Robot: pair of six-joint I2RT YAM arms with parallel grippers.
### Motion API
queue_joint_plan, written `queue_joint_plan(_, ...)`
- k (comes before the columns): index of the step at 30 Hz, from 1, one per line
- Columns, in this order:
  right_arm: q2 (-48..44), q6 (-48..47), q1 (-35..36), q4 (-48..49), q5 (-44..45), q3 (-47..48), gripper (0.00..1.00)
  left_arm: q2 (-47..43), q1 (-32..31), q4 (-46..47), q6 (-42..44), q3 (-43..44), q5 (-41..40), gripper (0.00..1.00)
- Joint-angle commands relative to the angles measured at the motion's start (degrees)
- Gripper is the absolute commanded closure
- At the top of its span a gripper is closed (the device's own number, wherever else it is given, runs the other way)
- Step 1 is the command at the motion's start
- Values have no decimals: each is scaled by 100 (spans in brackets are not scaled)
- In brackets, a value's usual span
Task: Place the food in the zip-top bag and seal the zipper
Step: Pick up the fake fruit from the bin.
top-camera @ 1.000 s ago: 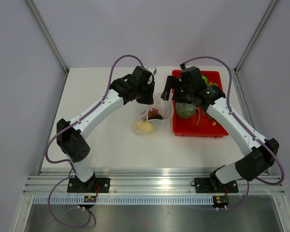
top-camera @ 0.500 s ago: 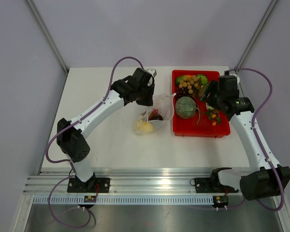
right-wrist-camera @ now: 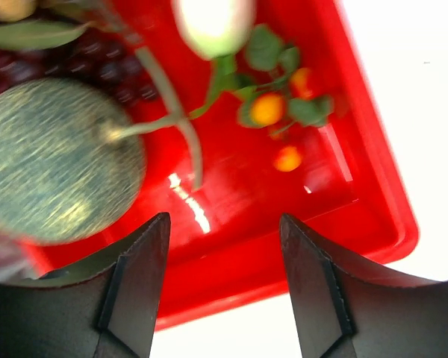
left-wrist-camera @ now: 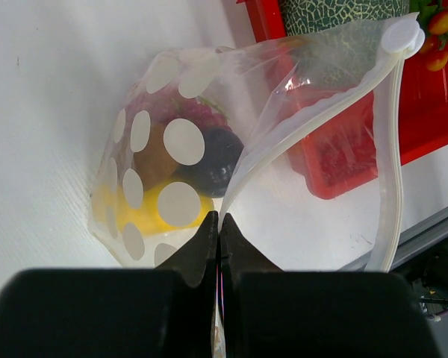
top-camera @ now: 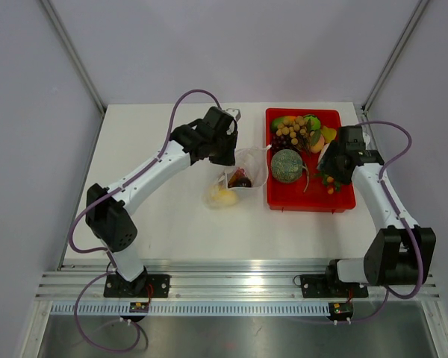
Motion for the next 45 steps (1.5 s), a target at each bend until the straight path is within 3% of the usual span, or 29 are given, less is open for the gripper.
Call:
queue_joint_plan(1, 325, -172, -345, 267, 324, -3, 34, -271, 0, 238, 8, -20, 70, 100)
queue_joint_plan(14, 1362, -260, -697, 847, 34, -362, 37, -254, 0, 229, 34, -20, 35, 100)
queue_joint_plan(20, 1634, -251, -706, 1031, 43, -433, 46, -228, -9, 212, 43, -11, 9, 100)
queue_joint_plan(27, 1802, -269, -706, 1093, 43, -407, 48, -219, 0, 212, 43, 6, 9, 100)
queue_joint_plan(38, 1337, -277, -706, 971, -88, -416, 81, -175, 0, 212, 61, 41, 17, 100)
queue_joint_plan(45, 607, -216, -706, 575, -387, -223, 83, -131, 0, 203, 61, 85, 53, 100)
